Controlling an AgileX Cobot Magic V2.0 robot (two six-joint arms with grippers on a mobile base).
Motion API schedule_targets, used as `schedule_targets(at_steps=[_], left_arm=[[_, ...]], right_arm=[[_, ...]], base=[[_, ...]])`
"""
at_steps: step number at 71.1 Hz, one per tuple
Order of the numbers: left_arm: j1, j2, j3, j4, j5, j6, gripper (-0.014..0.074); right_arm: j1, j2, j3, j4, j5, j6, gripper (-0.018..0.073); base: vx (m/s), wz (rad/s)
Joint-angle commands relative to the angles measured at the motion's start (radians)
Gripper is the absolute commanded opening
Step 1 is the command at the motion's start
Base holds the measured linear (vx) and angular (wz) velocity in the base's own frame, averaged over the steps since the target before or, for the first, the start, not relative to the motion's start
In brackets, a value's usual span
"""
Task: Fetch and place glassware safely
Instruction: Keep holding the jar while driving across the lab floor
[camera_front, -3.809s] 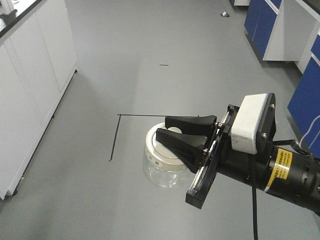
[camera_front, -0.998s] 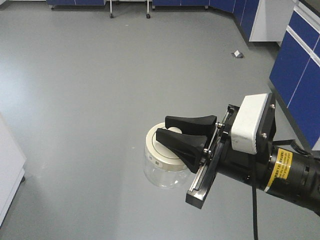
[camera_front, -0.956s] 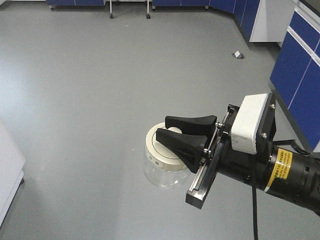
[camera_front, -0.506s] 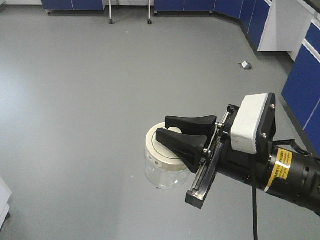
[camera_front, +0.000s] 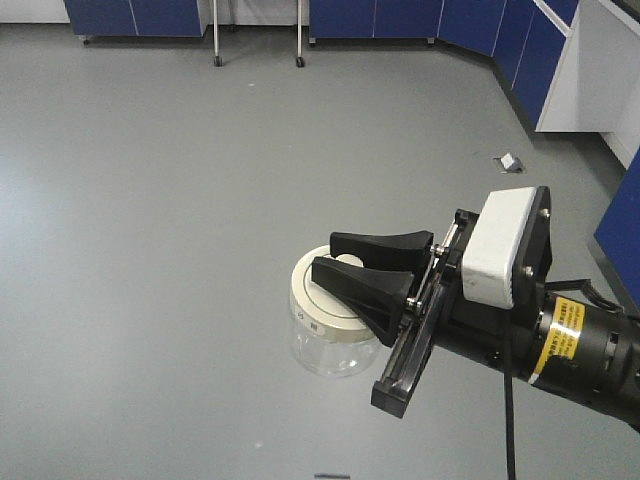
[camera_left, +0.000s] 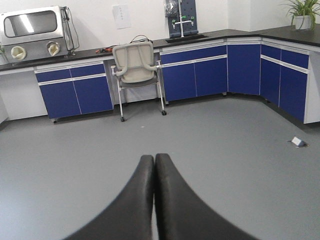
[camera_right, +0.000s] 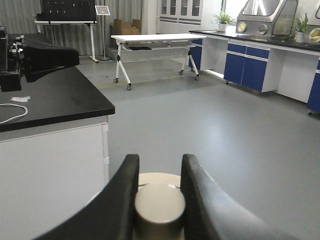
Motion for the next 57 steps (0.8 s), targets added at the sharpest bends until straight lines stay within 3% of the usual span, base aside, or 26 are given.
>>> schedule_targets(at_steps=[1, 57], left_arm=[[-0.007, -0.002, -0.026, -0.005, -0.071, -0.007, -0.0007], [-0.007, -0.002, -0.026, -0.005, -0.071, -0.007, -0.0007]], right_arm=[[0.000, -0.020, -0.029, 0.048, -0.083, -0.004, -0.0003], [0.000, -0.020, -0.029, 0.048, -0.083, -0.004, -0.0003]], base=[[0.50, -0.02], [0.51, -0.04]])
